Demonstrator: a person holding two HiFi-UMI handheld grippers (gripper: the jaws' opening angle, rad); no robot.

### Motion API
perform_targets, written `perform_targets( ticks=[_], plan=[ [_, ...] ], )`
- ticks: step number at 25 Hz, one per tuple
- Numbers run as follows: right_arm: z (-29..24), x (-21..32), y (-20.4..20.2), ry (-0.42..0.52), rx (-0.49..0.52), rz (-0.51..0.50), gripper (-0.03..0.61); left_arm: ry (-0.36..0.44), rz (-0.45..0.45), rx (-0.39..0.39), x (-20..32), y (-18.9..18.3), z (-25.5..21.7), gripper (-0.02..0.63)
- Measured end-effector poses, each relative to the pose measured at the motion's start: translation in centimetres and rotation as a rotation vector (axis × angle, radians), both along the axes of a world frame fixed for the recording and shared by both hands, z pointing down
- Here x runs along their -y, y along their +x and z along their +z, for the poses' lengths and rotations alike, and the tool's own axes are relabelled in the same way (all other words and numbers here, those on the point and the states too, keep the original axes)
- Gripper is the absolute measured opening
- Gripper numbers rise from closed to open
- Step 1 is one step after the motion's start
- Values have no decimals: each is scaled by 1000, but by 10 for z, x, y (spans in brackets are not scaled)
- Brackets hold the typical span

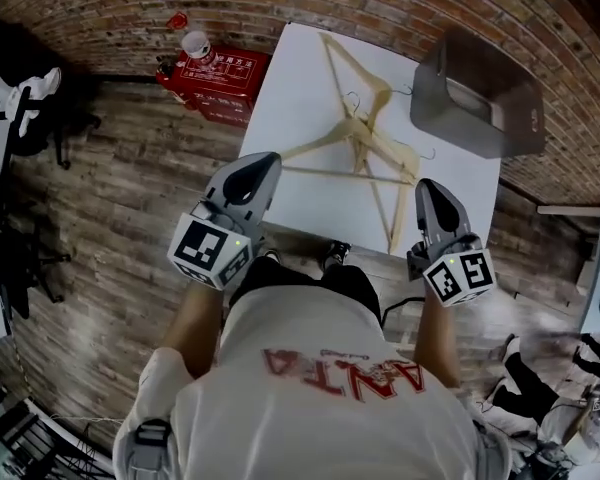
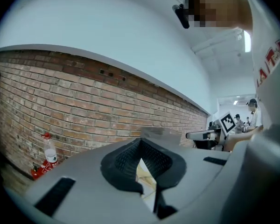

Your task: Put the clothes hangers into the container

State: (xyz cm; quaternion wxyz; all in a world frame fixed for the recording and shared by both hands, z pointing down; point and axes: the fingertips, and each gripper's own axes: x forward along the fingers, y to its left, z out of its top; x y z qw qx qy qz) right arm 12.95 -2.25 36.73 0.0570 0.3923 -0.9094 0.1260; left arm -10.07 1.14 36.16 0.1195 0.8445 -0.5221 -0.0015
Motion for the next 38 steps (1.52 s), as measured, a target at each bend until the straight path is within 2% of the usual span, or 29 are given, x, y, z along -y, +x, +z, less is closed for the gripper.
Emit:
perform_targets(
  ticks=[4,8,12,15,19,21,23,27,32,38],
  plan=[
    [20,50,32,-65,47,22,2,-45,-27,18,30,39,4,9],
    [53,89,65,-147,29,46,2,-56,-56,28,57,76,6,9],
    [67,106,69,-169,-29,32,2,-105,-78,25,66,78,21,9],
    [82,110,54,-188,-113,5,2,-124,-89,4,69,67,34,9],
    [99,113,10,-199,-240,-55,8,-140,-57,-7,77,52,48,9],
    [111,114,-7,-214,-311,-78,48,-152,-41,-17,80,46,56,9],
    [128,117,-23,-234,-397,-105,124,-152,-36,-13,85,38,58,9],
    [171,122,-49,-274,-576,-169,174,-169,-39,-18,88,17,70,9],
    [218,127,-76,-290,-750,-253,223,-195,-50,-30,83,-2,86,9],
    [254,134,-87,-235,-1004,-381,229,-280,-50,-32,79,-15,103,9]
  ],
)
